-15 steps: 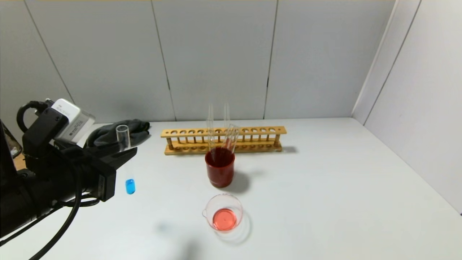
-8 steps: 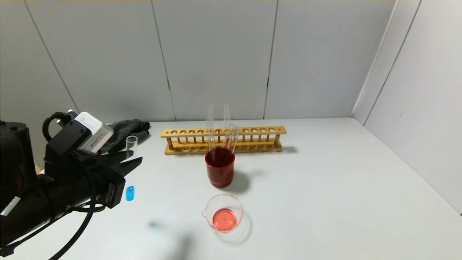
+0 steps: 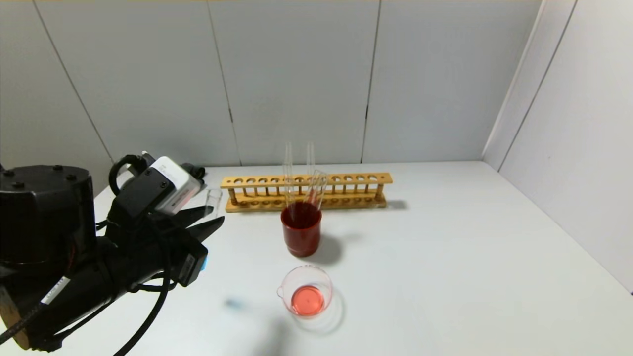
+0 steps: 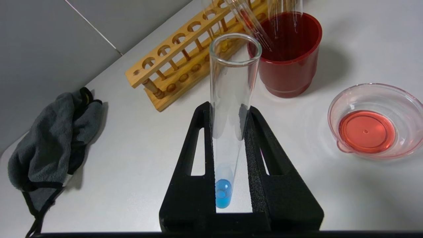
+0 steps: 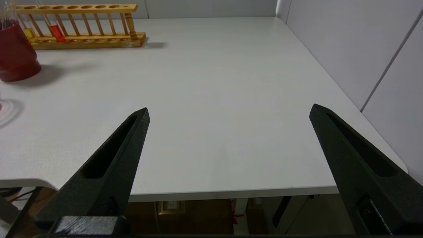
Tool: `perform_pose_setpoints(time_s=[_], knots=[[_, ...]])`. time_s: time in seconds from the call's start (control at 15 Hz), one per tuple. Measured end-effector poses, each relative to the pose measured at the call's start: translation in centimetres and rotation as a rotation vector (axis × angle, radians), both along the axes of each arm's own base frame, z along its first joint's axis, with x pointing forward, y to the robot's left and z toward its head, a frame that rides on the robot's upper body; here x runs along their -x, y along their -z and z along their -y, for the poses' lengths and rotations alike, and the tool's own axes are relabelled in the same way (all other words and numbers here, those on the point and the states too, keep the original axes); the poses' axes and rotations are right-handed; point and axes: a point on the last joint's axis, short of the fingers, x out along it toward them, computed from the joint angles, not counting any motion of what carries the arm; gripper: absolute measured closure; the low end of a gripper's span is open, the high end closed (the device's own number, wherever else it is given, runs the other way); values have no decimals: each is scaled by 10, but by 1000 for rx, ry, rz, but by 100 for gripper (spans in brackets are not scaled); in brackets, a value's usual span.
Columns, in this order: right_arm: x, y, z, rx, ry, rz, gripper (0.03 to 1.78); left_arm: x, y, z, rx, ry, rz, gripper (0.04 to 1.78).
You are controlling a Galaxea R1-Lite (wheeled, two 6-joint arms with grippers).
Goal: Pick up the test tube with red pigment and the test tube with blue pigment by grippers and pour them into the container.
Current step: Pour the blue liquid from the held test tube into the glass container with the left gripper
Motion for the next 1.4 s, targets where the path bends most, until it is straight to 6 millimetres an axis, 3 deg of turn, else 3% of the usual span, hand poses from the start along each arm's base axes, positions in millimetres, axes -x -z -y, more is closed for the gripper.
perform_pose_setpoints(time_s=[1.4], knots=[[0, 0, 0, 0, 0, 0, 11, -17, 18, 70, -332, 178, -65, 149]])
